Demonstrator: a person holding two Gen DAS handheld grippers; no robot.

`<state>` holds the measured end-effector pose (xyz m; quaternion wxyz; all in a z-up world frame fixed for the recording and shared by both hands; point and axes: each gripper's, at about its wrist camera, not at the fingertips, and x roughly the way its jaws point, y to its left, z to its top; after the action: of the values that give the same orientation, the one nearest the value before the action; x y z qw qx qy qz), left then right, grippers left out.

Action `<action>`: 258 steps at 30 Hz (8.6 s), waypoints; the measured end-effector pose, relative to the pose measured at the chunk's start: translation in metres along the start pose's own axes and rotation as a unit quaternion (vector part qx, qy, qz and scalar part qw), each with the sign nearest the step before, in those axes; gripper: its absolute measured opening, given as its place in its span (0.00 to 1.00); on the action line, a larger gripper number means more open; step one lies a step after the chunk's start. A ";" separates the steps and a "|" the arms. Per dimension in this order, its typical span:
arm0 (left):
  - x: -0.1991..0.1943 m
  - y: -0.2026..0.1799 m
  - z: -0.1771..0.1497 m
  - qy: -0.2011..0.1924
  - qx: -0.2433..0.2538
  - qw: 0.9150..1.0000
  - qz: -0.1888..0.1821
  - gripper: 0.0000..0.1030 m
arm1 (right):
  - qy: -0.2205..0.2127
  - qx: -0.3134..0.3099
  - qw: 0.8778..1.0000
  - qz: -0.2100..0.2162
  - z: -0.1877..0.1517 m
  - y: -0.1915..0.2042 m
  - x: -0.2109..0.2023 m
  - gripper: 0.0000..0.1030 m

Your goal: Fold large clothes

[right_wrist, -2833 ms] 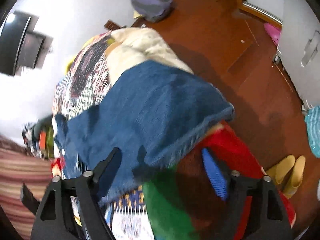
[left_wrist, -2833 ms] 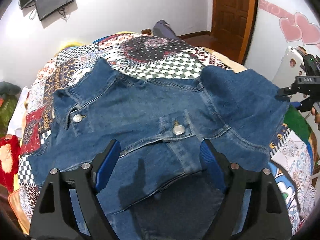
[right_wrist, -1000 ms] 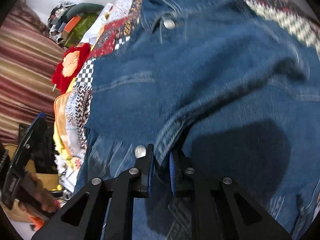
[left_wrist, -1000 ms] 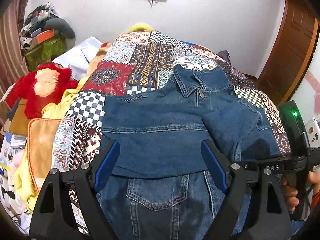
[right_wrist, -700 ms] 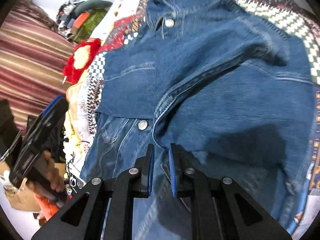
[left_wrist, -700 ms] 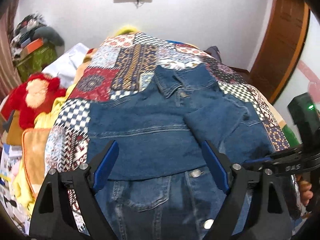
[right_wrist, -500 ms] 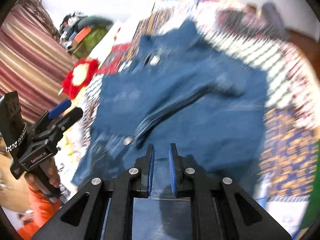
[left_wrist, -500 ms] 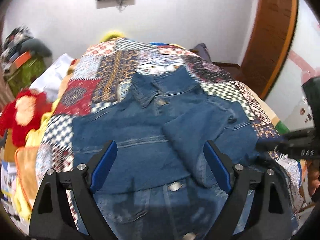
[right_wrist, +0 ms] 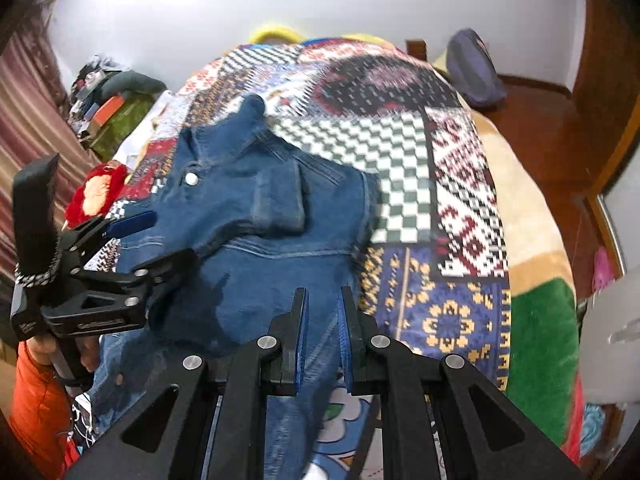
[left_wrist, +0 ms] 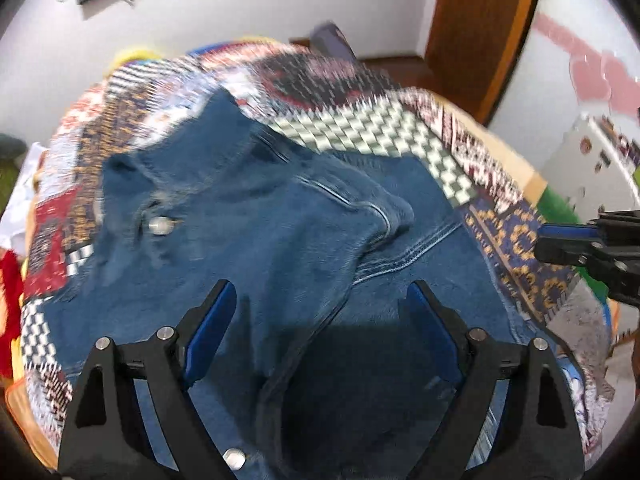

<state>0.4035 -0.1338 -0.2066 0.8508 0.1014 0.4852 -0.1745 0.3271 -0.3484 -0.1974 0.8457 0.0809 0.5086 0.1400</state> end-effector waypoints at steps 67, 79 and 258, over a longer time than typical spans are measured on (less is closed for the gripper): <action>-0.097 0.245 -0.224 -0.014 -0.294 0.947 0.129 0.66 | 0.037 -0.019 0.995 -0.090 -0.022 0.023 0.044 0.92; -0.091 0.297 -0.166 -0.039 -0.328 0.939 0.093 0.80 | -0.023 0.028 0.999 -0.023 0.036 0.015 0.033 0.92; 0.027 0.353 -0.083 -0.048 -0.373 0.926 0.024 0.17 | -0.122 -0.019 0.987 -0.099 0.235 0.041 0.178 0.14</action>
<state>0.4903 0.2139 -0.2709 0.8532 -0.2197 0.4717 0.0348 0.6067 -0.2515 -0.2245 0.9125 0.0305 0.4044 0.0540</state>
